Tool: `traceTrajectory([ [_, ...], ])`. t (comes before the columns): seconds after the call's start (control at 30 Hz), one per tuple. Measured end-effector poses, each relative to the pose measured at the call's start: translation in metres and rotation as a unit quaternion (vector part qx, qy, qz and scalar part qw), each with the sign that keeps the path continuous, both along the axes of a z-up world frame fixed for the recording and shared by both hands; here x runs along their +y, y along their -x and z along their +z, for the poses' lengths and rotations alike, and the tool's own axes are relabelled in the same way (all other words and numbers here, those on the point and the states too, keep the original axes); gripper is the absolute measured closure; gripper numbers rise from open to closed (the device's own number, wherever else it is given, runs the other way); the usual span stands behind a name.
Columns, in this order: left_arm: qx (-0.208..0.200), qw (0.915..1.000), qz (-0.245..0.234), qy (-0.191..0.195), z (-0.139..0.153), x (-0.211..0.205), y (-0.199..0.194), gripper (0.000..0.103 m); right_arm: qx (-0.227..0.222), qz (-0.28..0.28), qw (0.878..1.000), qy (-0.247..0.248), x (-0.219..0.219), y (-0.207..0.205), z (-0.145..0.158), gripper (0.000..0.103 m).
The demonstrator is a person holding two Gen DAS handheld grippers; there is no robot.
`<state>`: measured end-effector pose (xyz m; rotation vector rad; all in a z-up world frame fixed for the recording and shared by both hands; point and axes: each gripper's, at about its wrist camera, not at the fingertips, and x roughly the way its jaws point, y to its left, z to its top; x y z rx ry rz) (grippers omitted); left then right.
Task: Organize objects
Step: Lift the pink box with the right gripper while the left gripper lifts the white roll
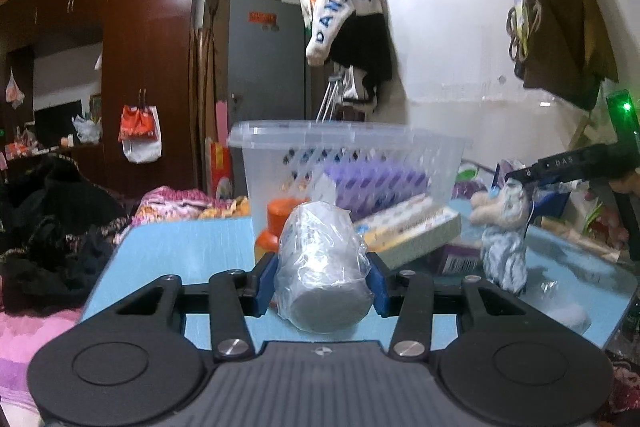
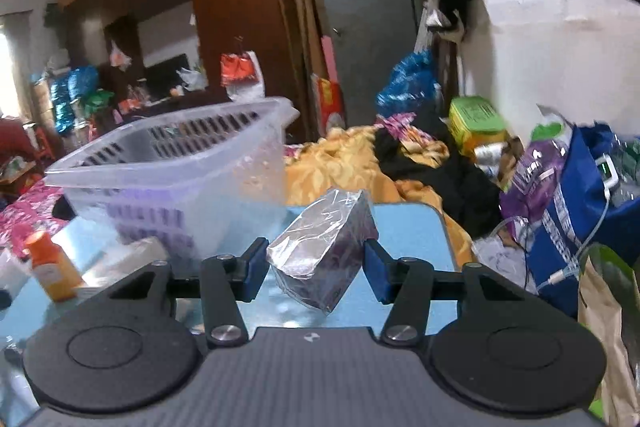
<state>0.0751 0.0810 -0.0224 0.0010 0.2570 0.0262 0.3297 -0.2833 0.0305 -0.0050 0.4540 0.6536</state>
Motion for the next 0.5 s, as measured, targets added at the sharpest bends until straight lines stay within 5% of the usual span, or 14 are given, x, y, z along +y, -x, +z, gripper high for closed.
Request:
traceTrajectory([
  [0.5, -0.073, 0.9972, -0.016, 0.002, 0.071, -0.011, 0.000, 0.053, -0.078, 0.080, 0.993, -0.036, 0.024, 0.047, 0.054, 0.048],
])
